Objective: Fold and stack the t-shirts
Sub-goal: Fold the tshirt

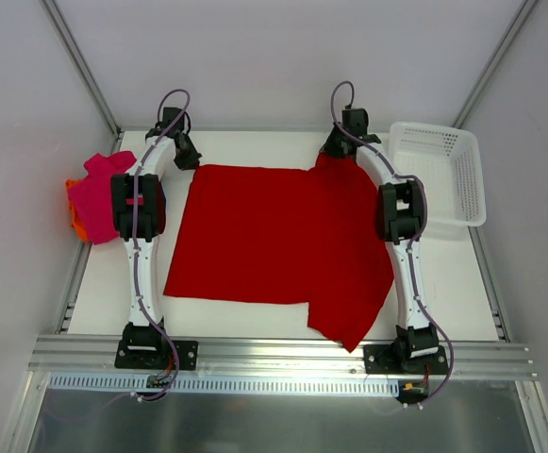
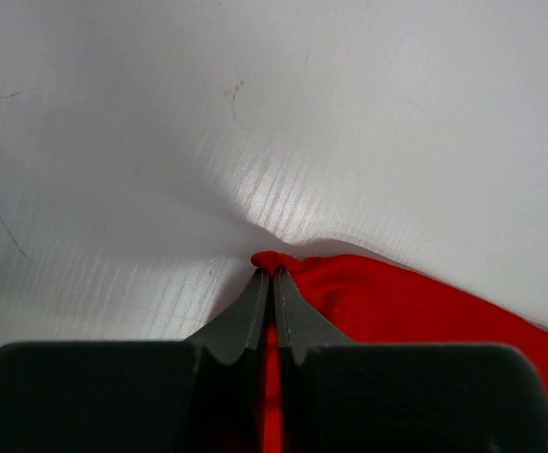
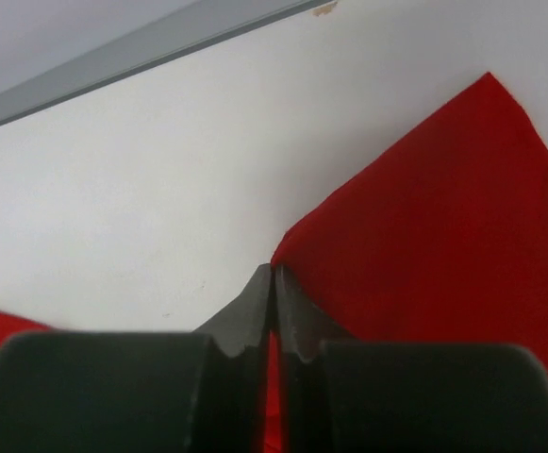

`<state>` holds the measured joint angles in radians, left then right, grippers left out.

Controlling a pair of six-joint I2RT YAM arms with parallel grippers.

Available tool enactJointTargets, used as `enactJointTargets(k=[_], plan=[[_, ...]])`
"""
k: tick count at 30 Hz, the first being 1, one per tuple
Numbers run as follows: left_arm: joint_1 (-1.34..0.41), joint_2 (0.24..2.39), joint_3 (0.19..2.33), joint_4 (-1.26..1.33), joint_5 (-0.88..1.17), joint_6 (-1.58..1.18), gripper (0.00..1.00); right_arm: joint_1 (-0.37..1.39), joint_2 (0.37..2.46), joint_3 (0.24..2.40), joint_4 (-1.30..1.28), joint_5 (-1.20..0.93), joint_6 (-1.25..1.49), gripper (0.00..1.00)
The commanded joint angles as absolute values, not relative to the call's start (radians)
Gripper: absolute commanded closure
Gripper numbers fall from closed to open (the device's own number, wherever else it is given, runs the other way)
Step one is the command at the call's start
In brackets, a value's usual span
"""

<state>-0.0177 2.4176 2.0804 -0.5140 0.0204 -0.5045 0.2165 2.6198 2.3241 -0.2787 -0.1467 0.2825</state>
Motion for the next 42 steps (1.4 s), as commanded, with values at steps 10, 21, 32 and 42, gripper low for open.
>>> enactJointTargets(k=[10,21,32,42], plan=[[-0.006,2.316,2.046,-0.523,-0.028,-0.502,1.00,0.248,2.427,2.165,-0.256,-0.051,0.178,0.99],[-0.006,2.218,1.968,-0.522,-0.046,-0.515,1.00,0.319,2.191,1.870,-0.242,0.139,0.097,1.00],[-0.023,2.140,1.856,-0.512,-0.052,-0.514,1.00,0.411,2.005,1.657,-0.252,0.299,0.068,0.99],[-0.034,2.065,1.712,-0.480,-0.058,-0.497,1.00,0.515,1.821,1.462,-0.282,0.466,0.107,0.99]])
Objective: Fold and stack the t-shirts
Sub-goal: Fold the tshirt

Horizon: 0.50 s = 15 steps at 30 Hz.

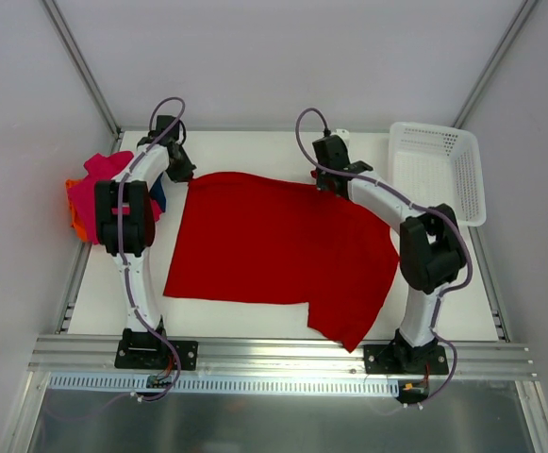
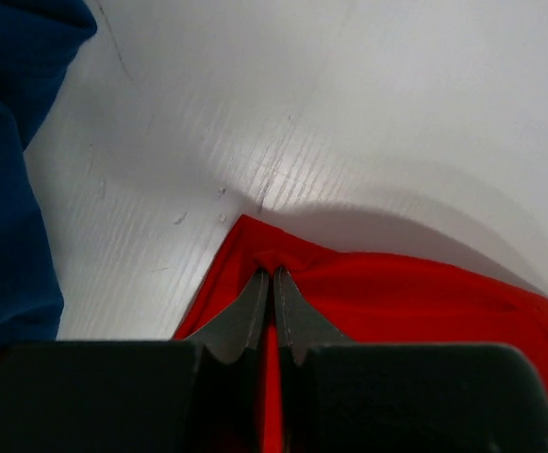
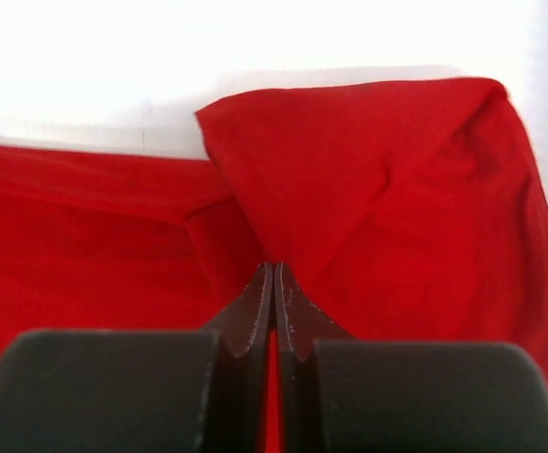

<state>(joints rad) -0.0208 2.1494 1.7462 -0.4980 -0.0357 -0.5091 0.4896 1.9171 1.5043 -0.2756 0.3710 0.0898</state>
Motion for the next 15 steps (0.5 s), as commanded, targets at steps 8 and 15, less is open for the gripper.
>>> enactJointTargets(k=[8,15], plan=[[-0.048,2.022,1.626,-0.453,-0.080,-0.480,1.00,0.572,1.738,1.330,-0.307,0.570,0.169,0.99],[-0.049,1.944,1.545,-0.449,-0.163,-0.479,1.00,0.615,1.661,1.206,-0.313,0.624,0.238,0.99]])
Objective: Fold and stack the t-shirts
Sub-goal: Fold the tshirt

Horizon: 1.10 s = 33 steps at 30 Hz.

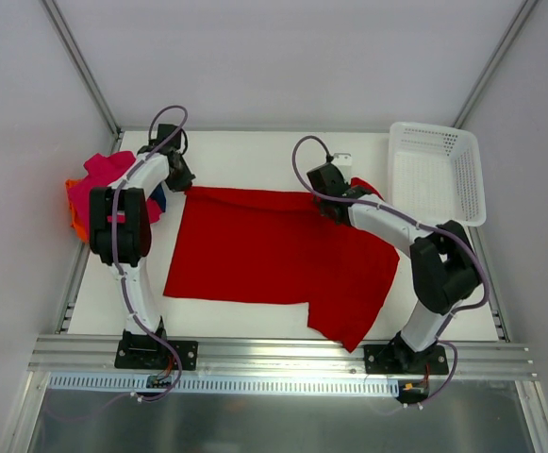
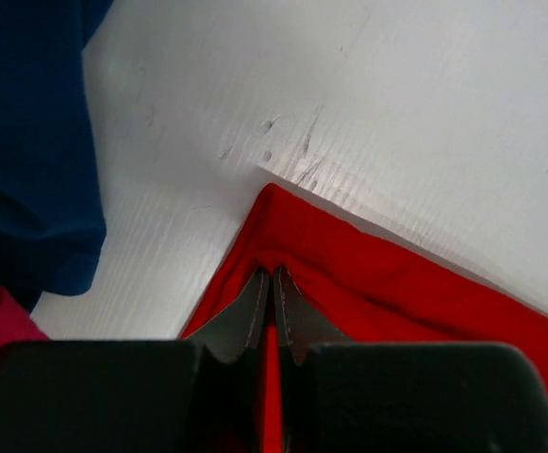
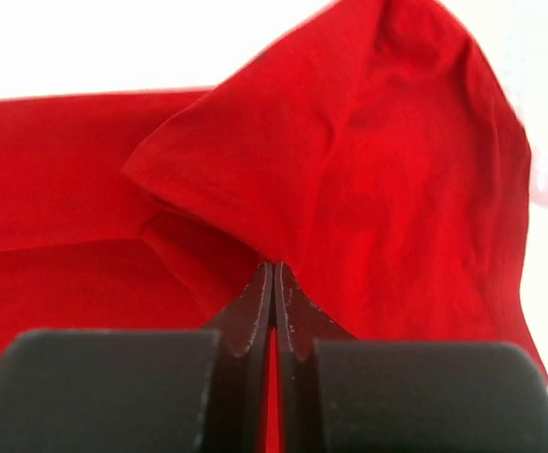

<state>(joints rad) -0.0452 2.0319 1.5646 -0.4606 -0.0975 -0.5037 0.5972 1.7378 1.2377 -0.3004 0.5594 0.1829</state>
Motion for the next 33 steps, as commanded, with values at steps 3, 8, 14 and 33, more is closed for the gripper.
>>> enactJointTargets(k=[3,8,14,33], plan=[[-0.049,1.924,1.516,-0.445,-0.179,-0.477,1.00,0.632,1.641,1.167,-0.319,0.647,0.267,1.00],[-0.052,1.908,1.474,-0.436,-0.187,-0.471,1.00,0.656,1.632,1.126,-0.327,0.657,0.308,0.99],[-0.058,1.888,1.430,-0.420,-0.198,-0.463,1.00,0.692,1.641,1.091,-0.347,0.667,0.354,0.99],[-0.166,1.704,1.333,-0.353,-0.321,-0.468,0.10,0.720,1.742,1.330,-0.258,0.543,0.176,0.42]])
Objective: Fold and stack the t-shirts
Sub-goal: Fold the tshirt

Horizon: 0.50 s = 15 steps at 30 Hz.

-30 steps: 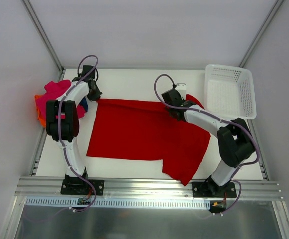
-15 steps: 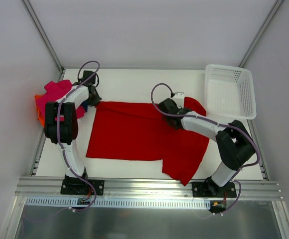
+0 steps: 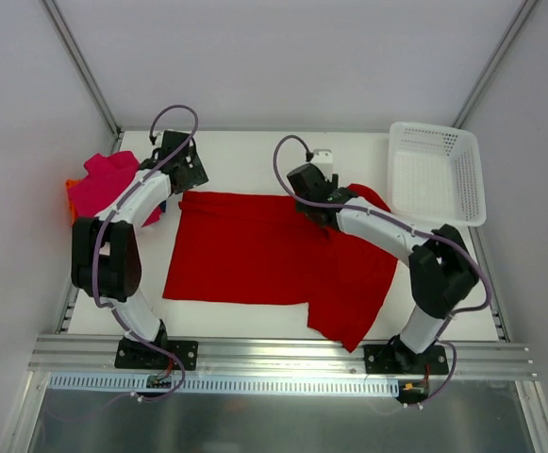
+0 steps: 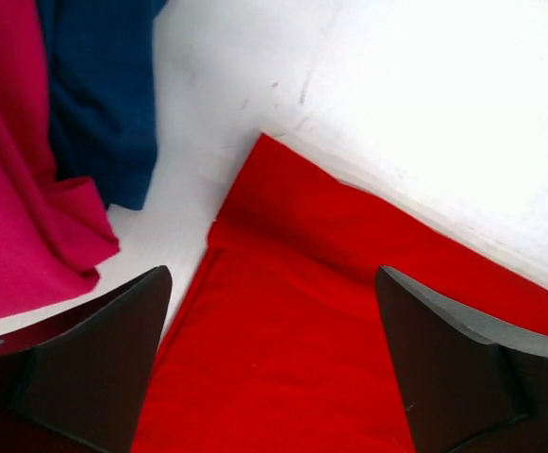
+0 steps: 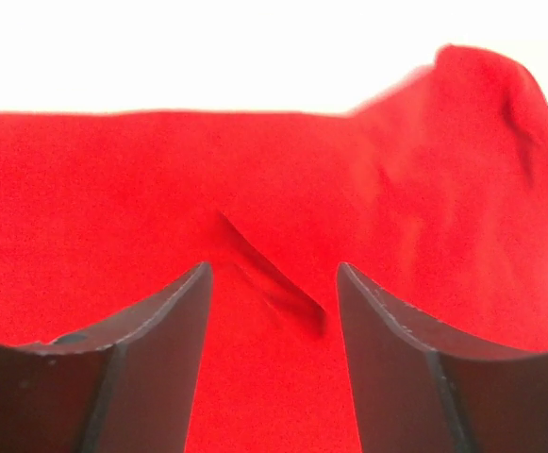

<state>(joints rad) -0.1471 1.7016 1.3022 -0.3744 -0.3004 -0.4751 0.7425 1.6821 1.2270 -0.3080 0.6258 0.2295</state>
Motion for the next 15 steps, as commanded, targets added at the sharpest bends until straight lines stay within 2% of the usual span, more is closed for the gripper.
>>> enactJointTargets(k=[1,9,15], plan=[[-0.170,1.739,1.360,-0.351,-0.316,-0.465,0.13,0.703,1.793,1.356,-0.258,0.526,0.176,0.42],[-0.173,1.900,1.446,-0.354,-0.255,-0.451,0.17,0.615,1.985,1.554,-0.281,0.359,0.183,0.44],[-0.172,1.965,1.474,-0.356,-0.216,-0.449,0.18,0.597,2.036,1.588,-0.341,0.357,0.184,0.44]])
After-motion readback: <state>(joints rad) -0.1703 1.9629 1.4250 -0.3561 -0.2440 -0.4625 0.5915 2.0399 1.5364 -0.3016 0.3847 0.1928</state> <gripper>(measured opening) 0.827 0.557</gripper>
